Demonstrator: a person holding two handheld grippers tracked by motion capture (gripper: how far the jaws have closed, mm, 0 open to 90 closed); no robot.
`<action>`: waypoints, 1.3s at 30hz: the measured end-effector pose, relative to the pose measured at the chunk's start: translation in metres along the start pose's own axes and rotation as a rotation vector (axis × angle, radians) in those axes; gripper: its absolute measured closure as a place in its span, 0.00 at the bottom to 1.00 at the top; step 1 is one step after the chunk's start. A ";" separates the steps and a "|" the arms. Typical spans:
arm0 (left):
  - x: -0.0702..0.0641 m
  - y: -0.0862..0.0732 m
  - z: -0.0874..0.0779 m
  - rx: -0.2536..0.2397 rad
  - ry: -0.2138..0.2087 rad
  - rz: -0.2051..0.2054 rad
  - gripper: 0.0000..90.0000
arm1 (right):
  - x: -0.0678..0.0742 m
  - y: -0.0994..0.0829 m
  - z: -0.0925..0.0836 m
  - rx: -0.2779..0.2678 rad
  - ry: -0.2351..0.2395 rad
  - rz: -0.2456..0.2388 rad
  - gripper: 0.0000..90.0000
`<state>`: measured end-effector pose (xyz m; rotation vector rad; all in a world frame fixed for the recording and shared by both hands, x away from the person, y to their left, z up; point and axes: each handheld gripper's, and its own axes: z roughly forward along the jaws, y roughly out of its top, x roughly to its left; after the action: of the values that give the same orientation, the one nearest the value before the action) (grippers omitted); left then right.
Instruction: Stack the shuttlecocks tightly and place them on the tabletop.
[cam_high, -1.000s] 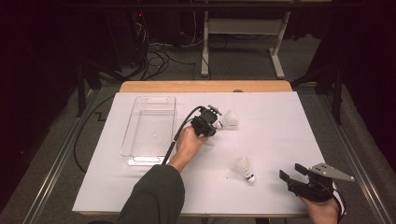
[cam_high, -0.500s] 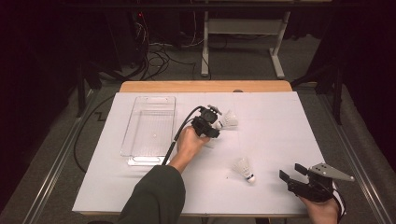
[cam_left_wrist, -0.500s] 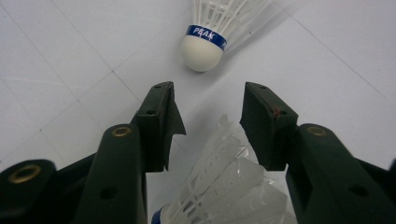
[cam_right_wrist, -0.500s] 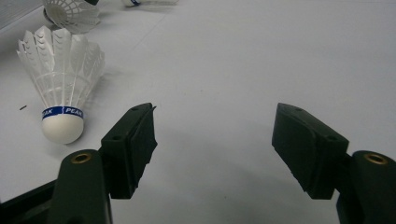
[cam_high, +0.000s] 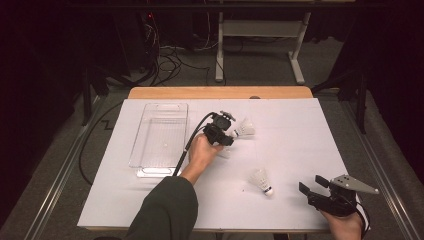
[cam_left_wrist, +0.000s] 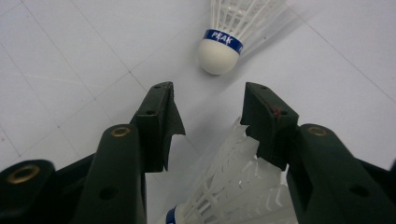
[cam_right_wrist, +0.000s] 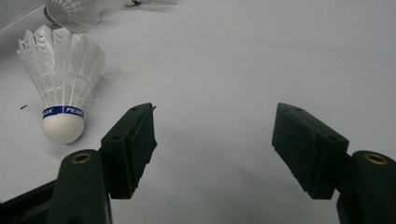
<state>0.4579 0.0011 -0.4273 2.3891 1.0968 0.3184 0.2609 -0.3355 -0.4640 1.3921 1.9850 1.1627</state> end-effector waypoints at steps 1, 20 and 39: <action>0.000 0.000 0.000 -0.001 -0.001 0.000 0.60 | 0.000 0.000 0.000 0.000 0.000 0.000 0.34; 0.002 0.000 0.002 -0.005 -0.010 -0.021 0.58 | 0.000 0.000 0.000 0.002 0.002 0.001 0.34; 0.004 0.001 -0.015 -0.050 -0.096 -0.066 0.44 | 0.000 0.000 0.000 0.003 -0.001 0.000 0.34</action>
<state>0.4548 0.0088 -0.4142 2.2933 1.1082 0.2037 0.2611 -0.3353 -0.4642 1.3936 1.9870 1.1592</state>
